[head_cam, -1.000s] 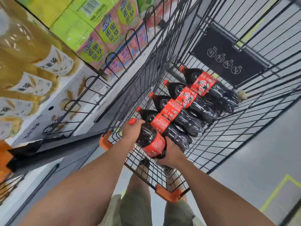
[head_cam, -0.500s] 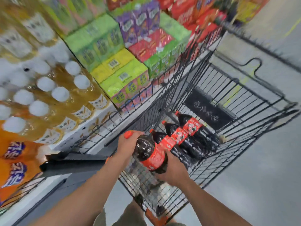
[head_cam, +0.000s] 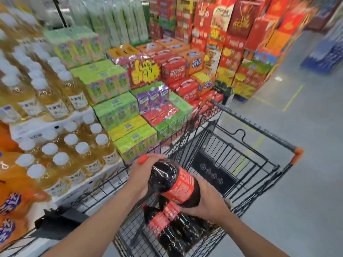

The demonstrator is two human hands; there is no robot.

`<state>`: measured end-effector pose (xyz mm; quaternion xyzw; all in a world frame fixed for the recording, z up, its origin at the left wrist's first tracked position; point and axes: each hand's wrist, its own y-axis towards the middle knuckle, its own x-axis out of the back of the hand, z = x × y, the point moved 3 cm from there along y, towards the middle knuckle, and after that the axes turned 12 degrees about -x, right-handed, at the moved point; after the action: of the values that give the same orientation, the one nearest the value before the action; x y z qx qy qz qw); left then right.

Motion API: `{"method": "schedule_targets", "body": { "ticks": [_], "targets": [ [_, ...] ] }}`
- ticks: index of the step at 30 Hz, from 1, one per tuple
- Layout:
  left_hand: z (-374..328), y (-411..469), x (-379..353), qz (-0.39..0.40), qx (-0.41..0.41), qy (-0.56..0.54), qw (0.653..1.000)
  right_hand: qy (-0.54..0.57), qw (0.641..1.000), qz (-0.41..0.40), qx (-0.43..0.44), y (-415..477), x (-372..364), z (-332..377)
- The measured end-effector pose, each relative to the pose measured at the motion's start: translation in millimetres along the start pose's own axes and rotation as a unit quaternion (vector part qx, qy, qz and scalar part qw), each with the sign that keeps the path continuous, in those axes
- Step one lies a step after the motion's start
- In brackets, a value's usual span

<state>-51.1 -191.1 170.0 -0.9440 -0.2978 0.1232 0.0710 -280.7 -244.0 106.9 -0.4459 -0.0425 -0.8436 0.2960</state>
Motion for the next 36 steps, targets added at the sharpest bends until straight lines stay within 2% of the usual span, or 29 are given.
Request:
{"method": "schedule_targets", "body": {
  "ticks": [8,15,25,31,36],
  "targets": [
    [-41,-13,-12,-0.014,-0.041,-0.045,0.998,-0.011,0.998,-0.016,0.058,9,53,25],
    [-64,-31,48,-0.105,-0.072,-0.087,0.988,-0.031,0.99,-0.016,0.14,20,45,83],
    [-79,-125,204,-0.259,-0.113,-0.104,0.954,-0.06,0.958,0.101,0.26,16,-56,213],
    [-74,-218,308,-0.374,-0.149,-0.136,0.905,-0.064,0.929,0.165,0.325,-37,-139,298],
    [-66,-306,391,-0.424,-0.172,-0.158,0.875,-0.077,0.91,0.204,0.353,-107,-210,358]
  ]
}}
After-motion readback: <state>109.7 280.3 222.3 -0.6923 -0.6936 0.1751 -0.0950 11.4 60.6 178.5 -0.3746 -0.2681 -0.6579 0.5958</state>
